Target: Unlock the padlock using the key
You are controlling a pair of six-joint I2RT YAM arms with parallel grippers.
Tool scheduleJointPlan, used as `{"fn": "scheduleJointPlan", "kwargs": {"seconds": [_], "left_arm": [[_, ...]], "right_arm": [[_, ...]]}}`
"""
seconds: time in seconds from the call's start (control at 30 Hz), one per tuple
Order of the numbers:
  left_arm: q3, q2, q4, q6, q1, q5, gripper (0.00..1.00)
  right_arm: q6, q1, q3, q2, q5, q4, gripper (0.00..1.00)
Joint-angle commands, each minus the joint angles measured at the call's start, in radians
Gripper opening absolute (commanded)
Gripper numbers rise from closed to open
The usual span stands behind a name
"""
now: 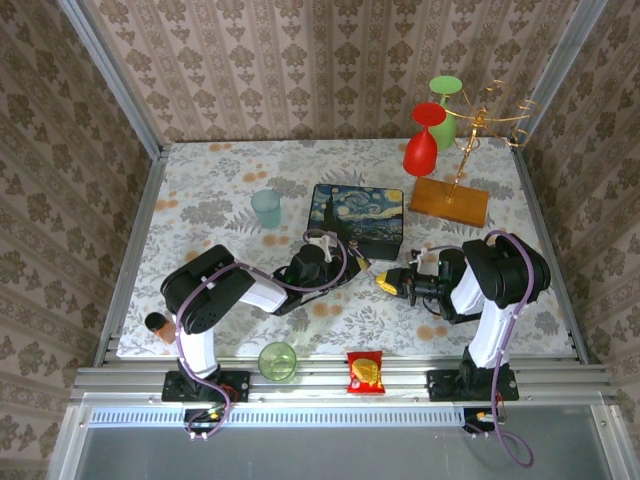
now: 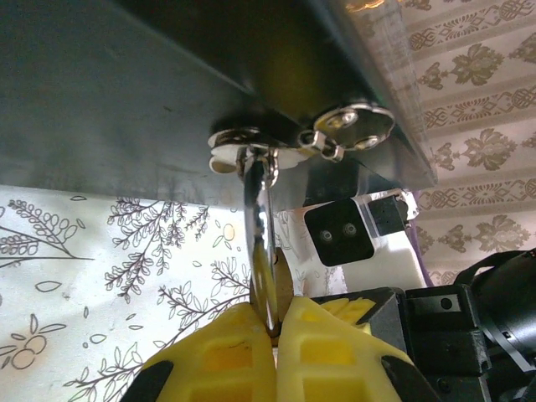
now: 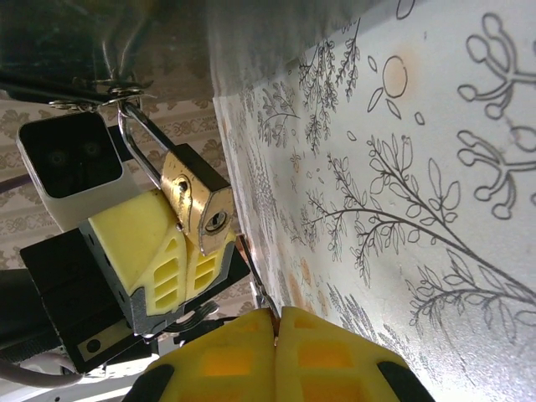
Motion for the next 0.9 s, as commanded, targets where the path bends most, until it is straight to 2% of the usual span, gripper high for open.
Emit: {"fn": "scheduleJointPlan", "kwargs": {"seconds": [0.0,0.87], "left_arm": [[0.004,-0.047,0.1,-0.011,0.008,0.012,0.0],[0.017,-0.006,0.149,-0.048,-0.001,0.01,0.0]], "right_arm": [[0.007,-0.005,0.021,0.02,-0.013,0.039,0.0],[0.0,-0.022,0.026,-0.016,-0.023,0.046,0.0]]}}
